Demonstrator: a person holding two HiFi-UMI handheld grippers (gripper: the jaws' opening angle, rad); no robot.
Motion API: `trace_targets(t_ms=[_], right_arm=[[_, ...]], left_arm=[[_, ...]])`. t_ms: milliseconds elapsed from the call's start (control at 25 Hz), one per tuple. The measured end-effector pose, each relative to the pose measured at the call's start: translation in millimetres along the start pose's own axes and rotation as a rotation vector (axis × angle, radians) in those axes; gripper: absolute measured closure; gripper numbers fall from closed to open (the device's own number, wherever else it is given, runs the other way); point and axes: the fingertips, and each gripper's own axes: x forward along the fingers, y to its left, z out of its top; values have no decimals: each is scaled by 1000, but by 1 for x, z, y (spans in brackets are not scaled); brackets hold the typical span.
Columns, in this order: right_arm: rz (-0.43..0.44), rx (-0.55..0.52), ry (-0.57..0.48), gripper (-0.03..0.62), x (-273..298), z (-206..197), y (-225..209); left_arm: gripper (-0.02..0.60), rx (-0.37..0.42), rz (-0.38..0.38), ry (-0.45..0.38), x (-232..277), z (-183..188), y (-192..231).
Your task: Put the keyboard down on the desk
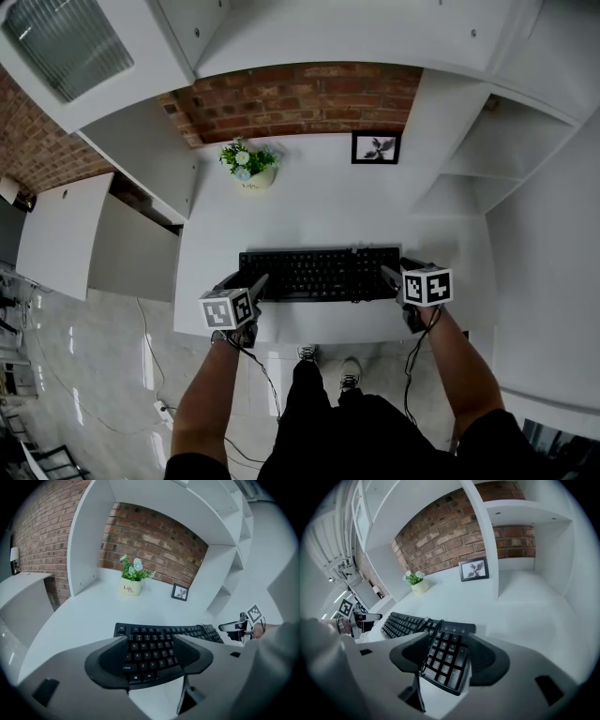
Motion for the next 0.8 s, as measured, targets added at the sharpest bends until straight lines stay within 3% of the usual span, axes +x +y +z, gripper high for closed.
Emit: trace_targets(t_ms=[80, 320, 480, 800], right_arm=[[2, -16, -23, 337, -6, 3, 4], [-41, -111, -133, 563, -32, 17, 10], [-13, -195, -220, 576, -54, 26, 28], [69, -285, -301, 577, -89, 30, 64]], left_arm=[[261, 3, -5, -8, -5, -1, -6], [270, 12, -35, -32, -19, -4, -29], [302, 21, -53, -55, -32, -7, -46], [477, 45, -82, -150, -66, -3, -87]])
